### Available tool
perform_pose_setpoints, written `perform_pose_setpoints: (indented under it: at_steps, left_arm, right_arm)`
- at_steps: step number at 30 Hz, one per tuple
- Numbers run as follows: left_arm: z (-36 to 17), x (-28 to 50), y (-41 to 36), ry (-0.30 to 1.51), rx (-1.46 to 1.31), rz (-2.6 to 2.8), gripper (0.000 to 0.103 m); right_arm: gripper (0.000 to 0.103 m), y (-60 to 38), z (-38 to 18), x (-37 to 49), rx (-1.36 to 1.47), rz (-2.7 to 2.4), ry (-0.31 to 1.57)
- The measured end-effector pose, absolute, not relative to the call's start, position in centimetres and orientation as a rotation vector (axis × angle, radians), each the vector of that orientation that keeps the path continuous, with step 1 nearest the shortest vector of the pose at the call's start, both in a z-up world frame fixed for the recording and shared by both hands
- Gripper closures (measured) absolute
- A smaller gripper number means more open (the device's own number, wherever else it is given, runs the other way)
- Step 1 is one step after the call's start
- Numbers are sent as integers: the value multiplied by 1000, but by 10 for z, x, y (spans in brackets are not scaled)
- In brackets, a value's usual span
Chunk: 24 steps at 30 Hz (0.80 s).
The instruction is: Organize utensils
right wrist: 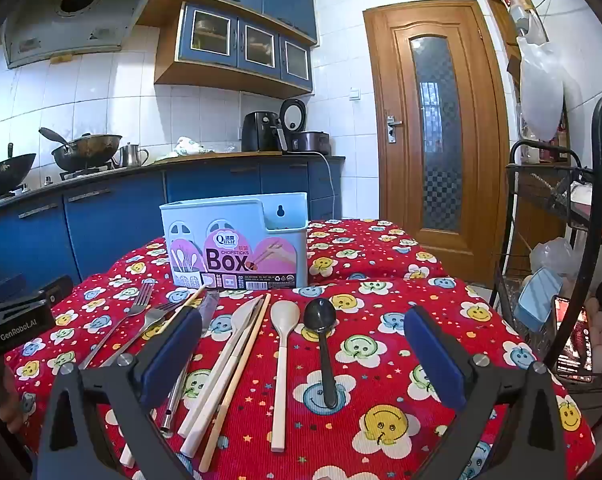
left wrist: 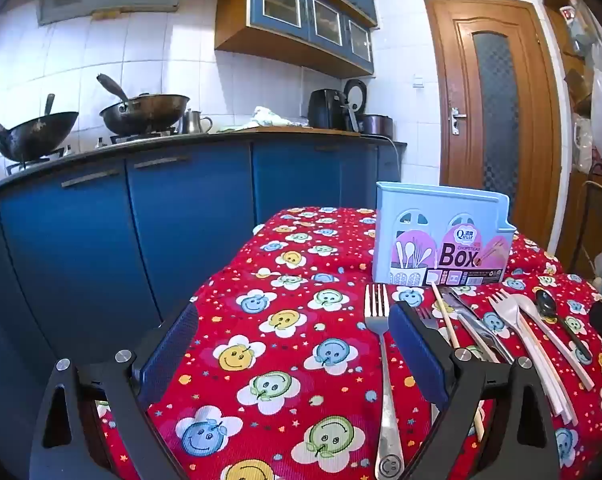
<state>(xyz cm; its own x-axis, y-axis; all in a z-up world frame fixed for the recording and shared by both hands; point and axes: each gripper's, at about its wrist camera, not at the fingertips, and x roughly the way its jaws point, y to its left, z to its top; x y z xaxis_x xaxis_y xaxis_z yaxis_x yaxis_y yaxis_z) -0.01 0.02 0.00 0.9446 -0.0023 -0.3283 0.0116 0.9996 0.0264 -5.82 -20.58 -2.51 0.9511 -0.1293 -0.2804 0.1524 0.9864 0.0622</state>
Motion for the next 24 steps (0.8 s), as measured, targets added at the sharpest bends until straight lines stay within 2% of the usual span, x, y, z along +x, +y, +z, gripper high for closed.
perform_pose_setpoints:
  at_steps: [24]
  left_arm:
    - [-4, -1, -5, 341, 26, -9, 7]
  right_arm:
    - [0, -206, -25, -58, 87, -143, 279]
